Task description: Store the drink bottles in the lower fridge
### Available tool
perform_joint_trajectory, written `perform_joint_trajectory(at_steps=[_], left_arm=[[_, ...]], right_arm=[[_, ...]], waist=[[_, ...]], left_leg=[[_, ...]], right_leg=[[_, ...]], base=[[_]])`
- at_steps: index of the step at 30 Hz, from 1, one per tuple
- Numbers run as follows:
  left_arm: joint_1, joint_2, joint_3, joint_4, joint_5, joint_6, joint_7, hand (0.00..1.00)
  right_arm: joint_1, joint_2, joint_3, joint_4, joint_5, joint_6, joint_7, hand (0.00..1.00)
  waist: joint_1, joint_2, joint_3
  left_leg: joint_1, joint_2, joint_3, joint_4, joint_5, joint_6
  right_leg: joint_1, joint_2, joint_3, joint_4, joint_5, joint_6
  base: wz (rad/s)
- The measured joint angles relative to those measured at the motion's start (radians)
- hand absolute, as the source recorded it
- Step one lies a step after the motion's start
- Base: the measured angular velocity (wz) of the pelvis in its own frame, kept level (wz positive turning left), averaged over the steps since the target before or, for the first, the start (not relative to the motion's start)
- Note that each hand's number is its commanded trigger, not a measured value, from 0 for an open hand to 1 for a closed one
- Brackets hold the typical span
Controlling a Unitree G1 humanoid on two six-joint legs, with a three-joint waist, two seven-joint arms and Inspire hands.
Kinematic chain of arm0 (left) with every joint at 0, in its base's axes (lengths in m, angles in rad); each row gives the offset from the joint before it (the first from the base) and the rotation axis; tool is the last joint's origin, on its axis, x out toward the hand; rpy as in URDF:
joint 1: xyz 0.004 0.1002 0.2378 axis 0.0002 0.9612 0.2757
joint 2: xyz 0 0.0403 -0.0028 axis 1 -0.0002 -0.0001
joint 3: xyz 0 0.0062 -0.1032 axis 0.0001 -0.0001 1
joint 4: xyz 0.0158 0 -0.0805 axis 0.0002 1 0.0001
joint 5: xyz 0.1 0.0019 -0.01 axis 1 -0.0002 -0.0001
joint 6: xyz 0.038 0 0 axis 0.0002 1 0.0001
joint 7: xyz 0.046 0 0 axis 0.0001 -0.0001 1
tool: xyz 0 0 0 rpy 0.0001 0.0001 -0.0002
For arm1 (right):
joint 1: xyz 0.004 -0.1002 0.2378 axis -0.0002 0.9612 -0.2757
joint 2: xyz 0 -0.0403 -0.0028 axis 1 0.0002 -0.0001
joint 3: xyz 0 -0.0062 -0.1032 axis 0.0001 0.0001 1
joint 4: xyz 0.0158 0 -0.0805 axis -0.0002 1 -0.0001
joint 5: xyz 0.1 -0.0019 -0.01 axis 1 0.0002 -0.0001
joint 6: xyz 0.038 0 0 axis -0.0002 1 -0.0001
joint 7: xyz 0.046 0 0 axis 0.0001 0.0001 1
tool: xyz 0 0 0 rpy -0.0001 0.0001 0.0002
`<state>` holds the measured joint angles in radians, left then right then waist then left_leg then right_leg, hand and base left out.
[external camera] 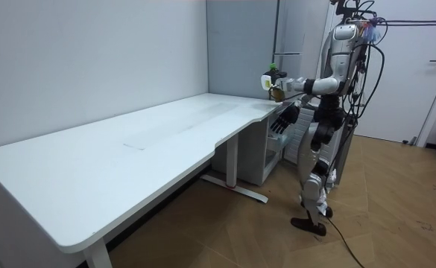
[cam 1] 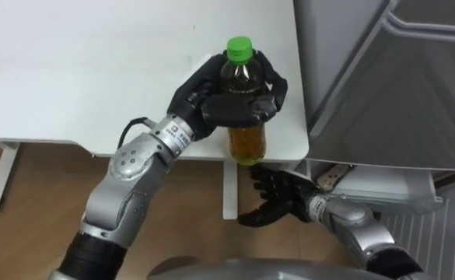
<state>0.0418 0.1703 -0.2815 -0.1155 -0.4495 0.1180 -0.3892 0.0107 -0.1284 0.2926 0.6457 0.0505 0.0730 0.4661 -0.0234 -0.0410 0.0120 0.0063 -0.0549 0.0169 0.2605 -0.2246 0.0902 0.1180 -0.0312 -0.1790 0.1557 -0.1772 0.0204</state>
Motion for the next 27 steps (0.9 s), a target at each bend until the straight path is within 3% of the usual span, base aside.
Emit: perform_joint_trajectory(at_steps=[15,27], left_arm=[[0.042,0.012,-0.035,0.008,-0.017,0.028,-0.117,1.0],[0.094,0.066,-0.037,0.013,-0.014,0.045,-0.17,1.0]], right_arm=[[0.0,-0.005,0.0,-0.035,-0.016,0.016,0.073,0.0],[0.004,-0.025,0.0,-0.058,-0.01,0.03,0.122,0.0]], waist=[[0.002,0.012,0.0009],[0.0,0.012,-0.0001]], left_leg=[[0.001,0.002,0.0,0.007,0.0,0.0],[-0.003,0.001,-0.013,0.011,0.0,0.0]], right_leg=[[-0.002,0.0,-0.002,0.014,0.0,0.0],[-0.002,-0.001,-0.026,0.018,0.0,0.0]], base=[[0.0],[0.02]])
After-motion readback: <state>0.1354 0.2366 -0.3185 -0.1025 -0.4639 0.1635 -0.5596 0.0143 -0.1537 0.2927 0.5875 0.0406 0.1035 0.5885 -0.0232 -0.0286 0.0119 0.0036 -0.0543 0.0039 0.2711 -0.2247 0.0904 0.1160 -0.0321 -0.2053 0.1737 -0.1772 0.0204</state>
